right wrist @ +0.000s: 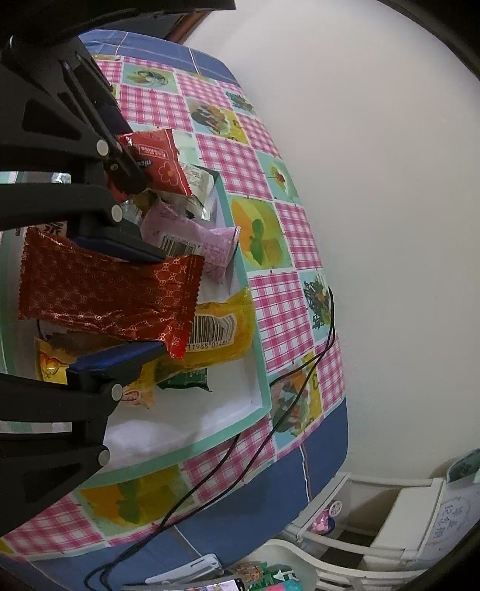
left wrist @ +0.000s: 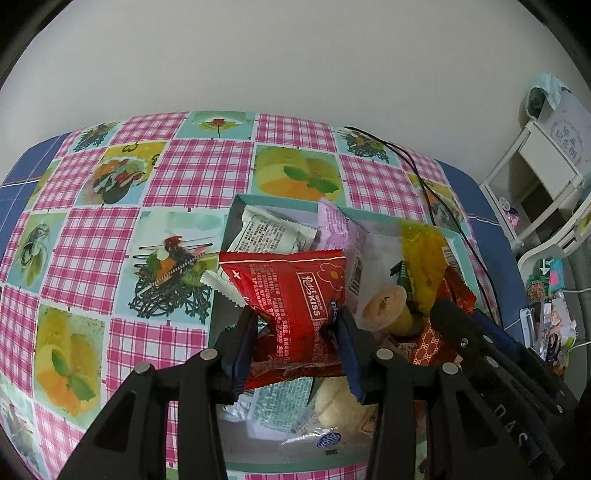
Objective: Organize snacks
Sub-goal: 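Carry the red wafer and red candy into the white tray and open both tools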
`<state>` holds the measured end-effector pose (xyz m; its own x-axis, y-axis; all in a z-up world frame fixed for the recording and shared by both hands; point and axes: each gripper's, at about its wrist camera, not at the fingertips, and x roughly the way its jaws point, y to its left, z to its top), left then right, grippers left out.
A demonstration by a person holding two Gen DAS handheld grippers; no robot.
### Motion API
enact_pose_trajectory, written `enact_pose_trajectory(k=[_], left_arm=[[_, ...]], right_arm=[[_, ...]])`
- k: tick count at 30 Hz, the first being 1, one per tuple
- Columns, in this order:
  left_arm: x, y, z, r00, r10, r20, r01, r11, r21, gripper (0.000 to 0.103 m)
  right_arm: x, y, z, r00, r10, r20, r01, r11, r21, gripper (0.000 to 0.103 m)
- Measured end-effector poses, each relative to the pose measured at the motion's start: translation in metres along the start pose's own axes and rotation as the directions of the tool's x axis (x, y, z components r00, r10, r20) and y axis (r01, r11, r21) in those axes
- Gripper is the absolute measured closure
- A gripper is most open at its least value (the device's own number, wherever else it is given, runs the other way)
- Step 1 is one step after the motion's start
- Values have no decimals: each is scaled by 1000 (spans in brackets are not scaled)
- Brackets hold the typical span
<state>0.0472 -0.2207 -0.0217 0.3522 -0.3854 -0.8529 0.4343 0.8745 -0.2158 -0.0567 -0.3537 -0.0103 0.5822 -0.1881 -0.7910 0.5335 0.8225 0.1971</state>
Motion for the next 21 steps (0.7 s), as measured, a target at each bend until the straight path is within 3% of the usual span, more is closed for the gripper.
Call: enact_pose_trajectory(k=[13,18,21], left_arm=[[-18,10,6,1000,13,12,-13,1000,-23,27],[-27,20,7,996,82,22,-81,996,-30,17],[-31,27,7,986,163,33,-162,986,-30,13]], right_arm=[[-8,-6,3,1000,19,-5,-19,999,46,47],[-11,-5,3,1000,10,-20,-10,999,36,36],[-12,-2,1,999,6,-32,-5,1000,27,30]])
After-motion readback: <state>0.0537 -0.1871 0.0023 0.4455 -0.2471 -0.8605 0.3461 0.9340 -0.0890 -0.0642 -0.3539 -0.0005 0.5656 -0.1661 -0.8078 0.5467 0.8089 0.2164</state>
